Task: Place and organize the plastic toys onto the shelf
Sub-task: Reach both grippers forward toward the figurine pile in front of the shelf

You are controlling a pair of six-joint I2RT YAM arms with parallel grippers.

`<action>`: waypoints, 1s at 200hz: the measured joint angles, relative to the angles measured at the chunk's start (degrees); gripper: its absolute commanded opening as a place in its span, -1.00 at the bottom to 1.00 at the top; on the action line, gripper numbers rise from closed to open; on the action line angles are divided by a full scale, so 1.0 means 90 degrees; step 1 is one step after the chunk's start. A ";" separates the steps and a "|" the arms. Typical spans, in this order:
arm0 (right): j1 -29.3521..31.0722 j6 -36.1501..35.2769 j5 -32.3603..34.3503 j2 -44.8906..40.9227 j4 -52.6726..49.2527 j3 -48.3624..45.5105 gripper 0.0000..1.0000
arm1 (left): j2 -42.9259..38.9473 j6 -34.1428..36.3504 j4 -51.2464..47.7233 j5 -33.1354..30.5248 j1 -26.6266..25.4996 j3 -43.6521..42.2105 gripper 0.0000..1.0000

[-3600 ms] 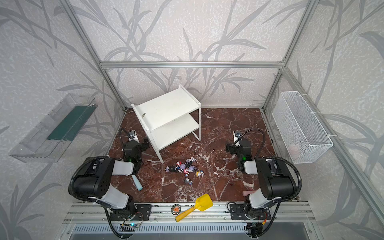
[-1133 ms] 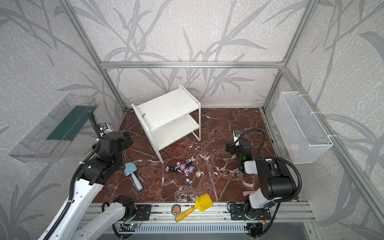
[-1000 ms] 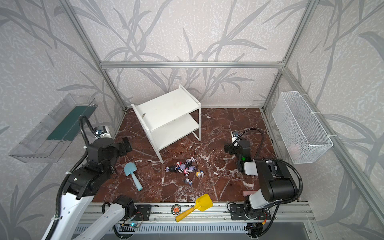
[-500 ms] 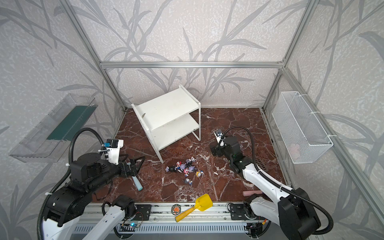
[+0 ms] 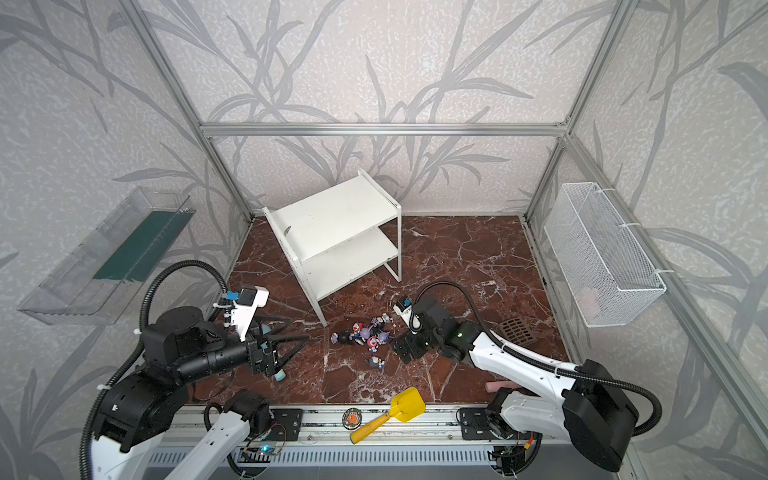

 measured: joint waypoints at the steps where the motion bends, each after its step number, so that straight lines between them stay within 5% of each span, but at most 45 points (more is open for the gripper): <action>1: 0.0002 0.0022 -0.0017 0.0029 -0.0012 0.0000 0.88 | -0.0007 -0.0002 0.0019 0.0019 -0.0002 -0.0019 0.98; 49: 0.0002 0.0199 -0.0372 0.0702 -0.0226 0.0282 0.77 | -0.0143 -0.0146 0.0423 0.0308 -0.0010 -0.0491 0.98; 135: 0.0002 0.0194 -0.0804 0.1926 0.0092 0.1163 -0.01 | 0.0141 -0.0172 0.0957 0.0260 -0.0112 -0.0797 0.99; 200: -0.0036 0.0168 -0.0933 0.2443 0.0340 0.1428 -0.49 | 0.0976 0.0068 0.0964 -0.0481 -0.0916 -0.0797 0.98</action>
